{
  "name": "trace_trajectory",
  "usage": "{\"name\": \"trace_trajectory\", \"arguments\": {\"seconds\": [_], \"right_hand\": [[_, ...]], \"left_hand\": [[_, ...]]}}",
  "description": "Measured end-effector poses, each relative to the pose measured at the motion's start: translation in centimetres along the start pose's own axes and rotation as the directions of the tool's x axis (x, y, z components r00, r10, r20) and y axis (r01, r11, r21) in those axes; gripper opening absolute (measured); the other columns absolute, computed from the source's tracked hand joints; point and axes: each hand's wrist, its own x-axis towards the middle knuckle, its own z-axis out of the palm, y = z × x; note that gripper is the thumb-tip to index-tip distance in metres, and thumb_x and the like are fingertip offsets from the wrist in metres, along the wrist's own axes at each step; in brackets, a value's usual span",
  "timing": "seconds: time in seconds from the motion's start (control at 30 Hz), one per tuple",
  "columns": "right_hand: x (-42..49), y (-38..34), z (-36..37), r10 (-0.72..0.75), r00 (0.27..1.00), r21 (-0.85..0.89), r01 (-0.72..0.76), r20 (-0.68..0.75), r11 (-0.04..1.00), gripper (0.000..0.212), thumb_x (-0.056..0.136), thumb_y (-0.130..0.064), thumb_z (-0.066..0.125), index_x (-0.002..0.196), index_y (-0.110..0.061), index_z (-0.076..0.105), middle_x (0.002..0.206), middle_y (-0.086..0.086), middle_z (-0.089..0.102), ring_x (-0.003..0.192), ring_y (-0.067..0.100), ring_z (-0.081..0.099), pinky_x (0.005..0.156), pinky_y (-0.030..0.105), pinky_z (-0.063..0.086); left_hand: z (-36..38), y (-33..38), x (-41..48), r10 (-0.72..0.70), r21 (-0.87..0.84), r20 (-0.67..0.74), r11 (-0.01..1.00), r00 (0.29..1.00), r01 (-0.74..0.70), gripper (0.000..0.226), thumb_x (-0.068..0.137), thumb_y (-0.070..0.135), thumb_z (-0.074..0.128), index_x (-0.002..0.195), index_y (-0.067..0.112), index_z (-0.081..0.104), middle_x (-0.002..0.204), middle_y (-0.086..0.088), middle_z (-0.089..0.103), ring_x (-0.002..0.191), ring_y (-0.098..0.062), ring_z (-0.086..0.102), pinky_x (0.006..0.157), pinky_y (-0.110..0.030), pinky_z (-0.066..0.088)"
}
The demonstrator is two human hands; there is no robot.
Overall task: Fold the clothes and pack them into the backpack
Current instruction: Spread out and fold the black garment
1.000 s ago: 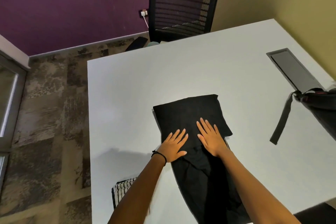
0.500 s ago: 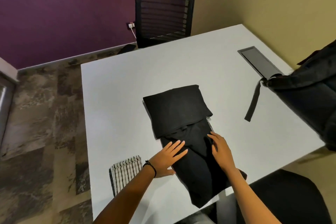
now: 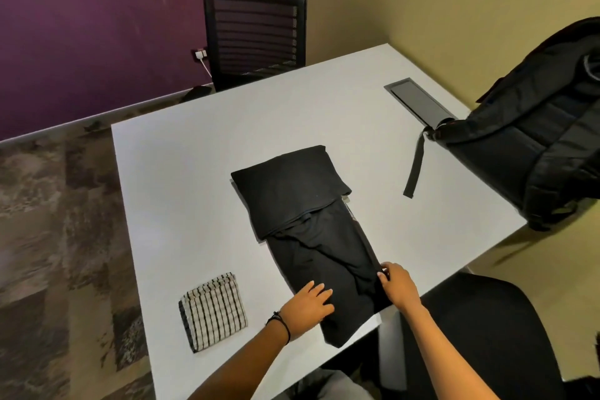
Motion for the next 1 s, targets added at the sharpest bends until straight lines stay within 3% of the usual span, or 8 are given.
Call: {"name": "trace_trajectory", "arguments": {"seconds": [0.13, 0.23, 0.33, 0.43, 0.53, 0.63, 0.87, 1.0], "right_hand": [[0.1, -1.1, -1.3, 0.002, 0.996, 0.108, 0.007, -0.084, 0.994, 0.019, 0.091, -0.007, 0.045, 0.084, -0.012, 0.063, 0.091, 0.009, 0.066, 0.077, 0.022, 0.058, 0.068, 0.03, 0.044], [1.0, -2.2, -2.8, -0.028, 0.997, 0.166, 0.041, -0.078, 0.985, 0.025, 0.089, 0.001, 0.04, 0.081, -0.013, 0.06, 0.089, 0.012, 0.065, 0.076, 0.024, 0.057, 0.068, 0.026, 0.038], [1.9, -3.1, -3.1, -0.029, 0.999, 0.104, 0.026, 0.02, 0.994, 0.011, 0.093, -0.017, 0.048, 0.089, -0.013, 0.057, 0.095, 0.01, 0.064, 0.086, 0.027, 0.059, 0.073, 0.031, 0.043], [1.8, -3.4, -2.5, 0.034, 0.986, -0.093, -0.019, 0.161, 0.995, 0.034, 0.092, -0.035, 0.053, 0.112, -0.007, 0.051, 0.109, 0.011, 0.056, 0.098, 0.027, 0.056, 0.08, 0.031, 0.042], [1.6, -3.0, -1.8, 0.083, 0.976, -0.224, -0.037, 0.201, 0.974, 0.041, 0.09, -0.034, 0.058, 0.117, -0.006, 0.049, 0.118, 0.013, 0.056, 0.104, 0.027, 0.055, 0.084, 0.032, 0.043], [1.5, -3.3, -2.3, 0.13, 0.97, -0.263, -0.074, 0.204, 0.962, 0.03, 0.092, -0.029, 0.055, 0.111, -0.007, 0.052, 0.119, 0.012, 0.057, 0.105, 0.027, 0.054, 0.088, 0.034, 0.042], [2.2, -6.5, -7.3, 0.102, 0.927, -0.185, -0.036, 0.362, 0.982, 0.017, 0.092, -0.023, 0.054, 0.084, -0.009, 0.047, 0.103, 0.017, 0.058, 0.086, 0.022, 0.048, 0.073, 0.027, 0.035], [3.6, -8.2, -9.8, 0.011, 0.952, -0.03, -0.002, 0.305, 1.0, 0.018, 0.089, -0.019, 0.061, 0.099, -0.008, 0.052, 0.109, 0.013, 0.054, 0.093, 0.02, 0.046, 0.071, 0.027, 0.034]], "left_hand": [[-2.5, -0.8, -0.4, -0.143, -0.34, -0.128, 0.936, 0.981, 0.092, 0.019, 0.093, 0.019, 0.044, 0.102, 0.009, 0.057, 0.109, -0.01, 0.061, 0.101, -0.026, 0.056, 0.093, -0.033, 0.038], [-4.2, -2.6, -1.4, -0.234, -0.539, -0.178, 0.836, 0.956, 0.104, 0.021, 0.092, 0.028, 0.043, 0.092, 0.015, 0.059, 0.098, -0.005, 0.066, 0.09, -0.023, 0.058, 0.075, -0.034, 0.042], [-4.7, -4.4, -2.3, -0.214, -0.597, -0.114, 0.796, 0.97, 0.105, 0.022, 0.094, 0.031, 0.046, 0.097, 0.016, 0.062, 0.099, -0.002, 0.067, 0.089, -0.019, 0.06, 0.077, -0.032, 0.045], [-4.9, -5.2, -2.8, -0.196, -0.615, -0.084, 0.782, 0.977, 0.104, 0.024, 0.095, 0.029, 0.048, 0.104, 0.014, 0.064, 0.104, -0.003, 0.067, 0.092, -0.018, 0.06, 0.08, -0.026, 0.045], [-5.1, -5.5, -3.1, -0.232, -0.679, -0.08, 0.724, 0.969, 0.117, 0.024, 0.095, 0.028, 0.05, 0.104, 0.011, 0.065, 0.103, -0.004, 0.067, 0.089, -0.015, 0.06, 0.075, -0.017, 0.041], [-5.5, -6.0, -3.4, -0.284, -0.767, -0.065, 0.628, 0.957, 0.134, 0.022, 0.094, 0.028, 0.052, 0.099, 0.011, 0.066, 0.096, -0.006, 0.068, 0.082, -0.013, 0.059, 0.076, -0.023, 0.046], [-7.2, -8.5, -4.2, -0.392, -0.899, -0.076, 0.426, 0.917, 0.108, 0.023, 0.094, 0.021, 0.054, 0.09, 0.0, 0.063, 0.082, -0.013, 0.062, 0.073, -0.007, 0.055, 0.07, -0.016, 0.042], [-8.7, -10.8, -5.5, -0.479, -0.926, -0.087, 0.362, 0.873, 0.107, 0.019, 0.096, 0.017, 0.049, 0.093, 0.004, 0.063, 0.085, -0.01, 0.061, 0.081, -0.012, 0.057, 0.074, -0.016, 0.044]]}}
